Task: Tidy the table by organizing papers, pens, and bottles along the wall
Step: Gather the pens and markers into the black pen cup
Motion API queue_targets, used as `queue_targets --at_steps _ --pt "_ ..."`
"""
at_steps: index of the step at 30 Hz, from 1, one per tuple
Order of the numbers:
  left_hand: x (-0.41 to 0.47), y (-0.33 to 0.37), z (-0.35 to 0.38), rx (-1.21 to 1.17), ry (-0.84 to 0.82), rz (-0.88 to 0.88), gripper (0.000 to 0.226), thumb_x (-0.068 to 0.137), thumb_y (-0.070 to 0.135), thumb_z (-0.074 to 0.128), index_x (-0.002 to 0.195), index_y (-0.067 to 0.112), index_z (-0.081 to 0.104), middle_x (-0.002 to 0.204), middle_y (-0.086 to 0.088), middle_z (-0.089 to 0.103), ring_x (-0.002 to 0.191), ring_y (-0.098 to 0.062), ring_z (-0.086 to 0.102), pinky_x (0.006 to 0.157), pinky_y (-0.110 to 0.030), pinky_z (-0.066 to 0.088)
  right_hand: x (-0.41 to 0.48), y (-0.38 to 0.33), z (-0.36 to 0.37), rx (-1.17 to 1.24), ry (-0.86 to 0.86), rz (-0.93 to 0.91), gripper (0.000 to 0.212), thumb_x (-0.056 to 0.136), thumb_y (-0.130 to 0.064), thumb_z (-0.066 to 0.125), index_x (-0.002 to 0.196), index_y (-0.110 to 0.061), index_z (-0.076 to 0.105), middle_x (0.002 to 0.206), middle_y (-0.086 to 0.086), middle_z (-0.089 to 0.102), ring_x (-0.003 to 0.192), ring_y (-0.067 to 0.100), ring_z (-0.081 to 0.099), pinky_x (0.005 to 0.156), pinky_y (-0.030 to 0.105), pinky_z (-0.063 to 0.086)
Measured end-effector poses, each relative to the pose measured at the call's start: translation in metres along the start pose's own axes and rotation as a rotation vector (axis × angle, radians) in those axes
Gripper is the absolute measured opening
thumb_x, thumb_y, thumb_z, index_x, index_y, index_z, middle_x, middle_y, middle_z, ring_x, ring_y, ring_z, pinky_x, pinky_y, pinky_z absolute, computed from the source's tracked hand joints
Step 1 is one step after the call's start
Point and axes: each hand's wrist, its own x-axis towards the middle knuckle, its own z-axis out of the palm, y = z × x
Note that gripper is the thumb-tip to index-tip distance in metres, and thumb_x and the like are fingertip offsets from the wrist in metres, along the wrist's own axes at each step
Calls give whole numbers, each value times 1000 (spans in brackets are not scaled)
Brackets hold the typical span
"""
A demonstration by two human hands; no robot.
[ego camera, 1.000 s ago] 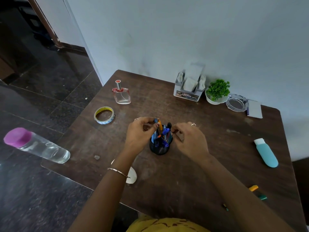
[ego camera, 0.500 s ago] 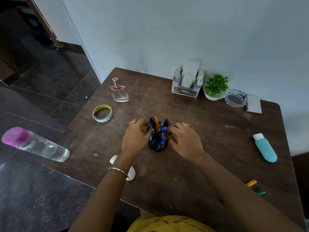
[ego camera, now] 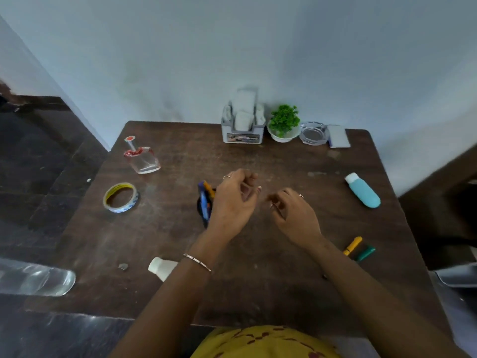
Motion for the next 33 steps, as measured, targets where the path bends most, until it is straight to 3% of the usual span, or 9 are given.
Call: queue_targets --at_steps 4,8,12,15,18,22,29,33 --pt "-11 9 48 -28 -210 12 18 84 11 67 93 25 59 82 12 60 66 -1 53 67 -15 46 -44 28 -16 7 72 225 18 87 -16 60 104 -22 62 100 -6 57 90 10 54 76 26 46" --pt "-26 4 94 21 -475 -62 19 81 15 70 93 24 58 88 7 63 66 -1 55 74 -24 50 -93 57 -32 94 230 578 18 87 -13 61 104 -19 60 100 -7 57 92 9 55 79 27 46" --pt "-32 -3 127 205 -740 -11 36 79 24 75 111 18 60 105 3 62 92 -7 57 87 -23 46 -134 85 -44 160 386 885 13 86 -13 62 96 -20 59 94 -3 62 88 15 59 76 31 48" --pt "-33 -4 155 280 -821 14 39 77 28 75 112 20 59 109 2 62 103 -13 59 87 -25 46 -155 100 -49 218 393 1028 9 87 -14 63 91 -21 60 93 -3 64 88 14 61 79 33 52" --pt "-31 4 182 346 -807 42 31 82 34 69 109 23 58 106 2 63 102 -15 60 87 -29 49 -161 114 -50 224 364 1067 7 87 -20 65 93 -21 63 94 -3 66 90 14 64 80 32 54" --pt "-37 15 207 495 -827 97 29 90 42 57 110 21 54 108 -2 64 104 -22 59 84 -36 50 -155 124 -48 226 307 1059 19 84 -27 70 97 -16 62 95 -3 65 88 14 62 78 32 52" --pt "-38 19 218 558 -810 70 31 84 36 63 106 19 50 107 -5 61 101 -26 59 80 -39 50 -133 133 -45 240 198 998 45 78 -27 76 109 -12 48 101 2 61 100 20 60 81 31 48" --pt "-39 20 217 549 -790 55 37 79 34 68 108 18 51 104 -6 56 96 -25 59 79 -40 52 -126 138 -47 231 173 994 54 75 -28 78 111 -14 41 113 9 61 108 25 59 88 38 52"
